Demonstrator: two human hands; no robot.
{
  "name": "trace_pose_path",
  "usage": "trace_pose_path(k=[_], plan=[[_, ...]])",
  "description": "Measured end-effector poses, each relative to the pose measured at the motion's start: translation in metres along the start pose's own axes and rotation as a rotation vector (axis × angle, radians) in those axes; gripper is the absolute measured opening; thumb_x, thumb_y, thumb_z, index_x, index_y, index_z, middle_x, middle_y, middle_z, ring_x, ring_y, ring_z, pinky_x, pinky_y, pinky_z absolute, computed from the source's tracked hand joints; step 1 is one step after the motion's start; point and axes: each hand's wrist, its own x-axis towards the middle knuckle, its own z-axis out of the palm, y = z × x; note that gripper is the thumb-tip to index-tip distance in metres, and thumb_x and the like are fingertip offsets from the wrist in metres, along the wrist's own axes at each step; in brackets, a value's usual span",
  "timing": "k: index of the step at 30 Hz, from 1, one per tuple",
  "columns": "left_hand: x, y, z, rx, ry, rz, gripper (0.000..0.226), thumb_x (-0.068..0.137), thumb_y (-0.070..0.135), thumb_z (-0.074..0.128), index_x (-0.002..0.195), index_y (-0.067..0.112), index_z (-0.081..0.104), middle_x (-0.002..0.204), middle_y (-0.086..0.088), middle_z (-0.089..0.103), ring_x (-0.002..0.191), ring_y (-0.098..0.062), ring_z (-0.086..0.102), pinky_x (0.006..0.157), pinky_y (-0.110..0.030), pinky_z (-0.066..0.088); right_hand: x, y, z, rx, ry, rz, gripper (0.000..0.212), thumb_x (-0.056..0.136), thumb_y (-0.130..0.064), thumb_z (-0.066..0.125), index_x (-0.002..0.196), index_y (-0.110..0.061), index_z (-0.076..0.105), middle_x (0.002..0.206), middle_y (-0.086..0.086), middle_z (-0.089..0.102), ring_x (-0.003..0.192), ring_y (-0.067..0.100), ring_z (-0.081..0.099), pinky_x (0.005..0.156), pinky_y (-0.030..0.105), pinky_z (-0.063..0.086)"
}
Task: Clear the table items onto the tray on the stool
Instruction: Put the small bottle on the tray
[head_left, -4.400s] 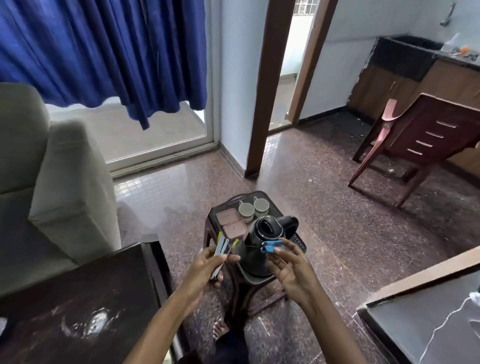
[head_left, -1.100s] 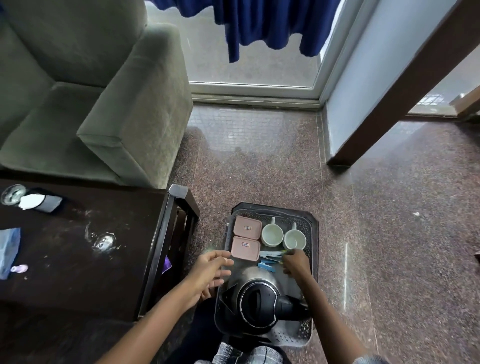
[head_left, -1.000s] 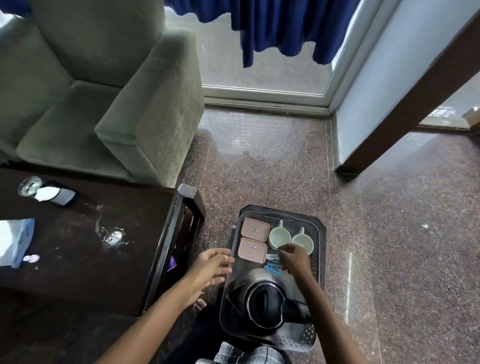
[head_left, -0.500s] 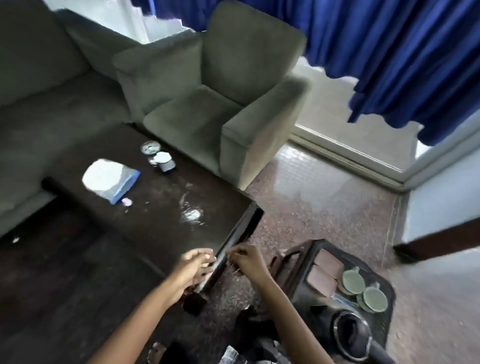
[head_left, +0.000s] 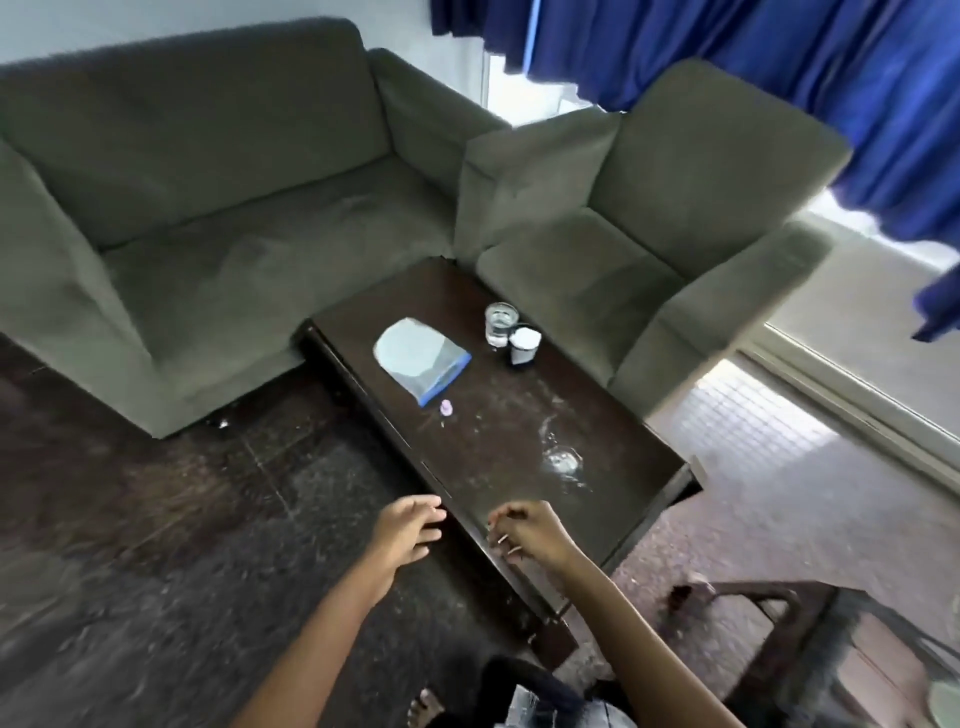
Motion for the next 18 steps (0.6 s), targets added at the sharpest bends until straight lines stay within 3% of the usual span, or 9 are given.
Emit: trace_pose_path(k=[8,15,18], plan=[[0.063,0.044,-0.057,0.0,0.0,-0.001,0.02,0.095,0.023,0.046,0.106,0.022,0.062,0.104,0.002,0.068,0.091,-0.015,0.064,0.07,-0.023,0.047,0.089,-0.043,0.032,0.01,0.079,0.001,0.027,0.082,0.007,0.045,0.068,-0.012,0.06,0.059,0.006,0.06,0.039,0.008,0.054,0.037,0.015,0.035],[0.165,0.113,-0.088,0.062,0.025,-0.016,0.019,0.093,0.018,0.049,0.107,0.018,0.062,0.1,0.001,0.067,0.081,-0.012,0.062,0.067,-0.022,0.045,0.23,-0.085,0.043,0.049,0.27,0.11,0.026,0.076,0.009,0.049,0.06,-0.008,0.06,0.029,-0.006,0.047,0.026,0.002,0.042,0.034,0.011,0.035],[0.21,0.148,-0.095,0.106,0.006,-0.034,0.018,0.093,0.016,0.048,0.106,0.018,0.061,0.096,0.001,0.066,0.077,-0.01,0.06,0.065,-0.021,0.043,0.29,-0.099,0.042,-0.046,0.311,0.166,0.028,0.079,-0.003,0.052,0.053,-0.013,0.055,0.04,0.0,0.052,0.044,0.016,0.055,0.052,0.024,0.046]])
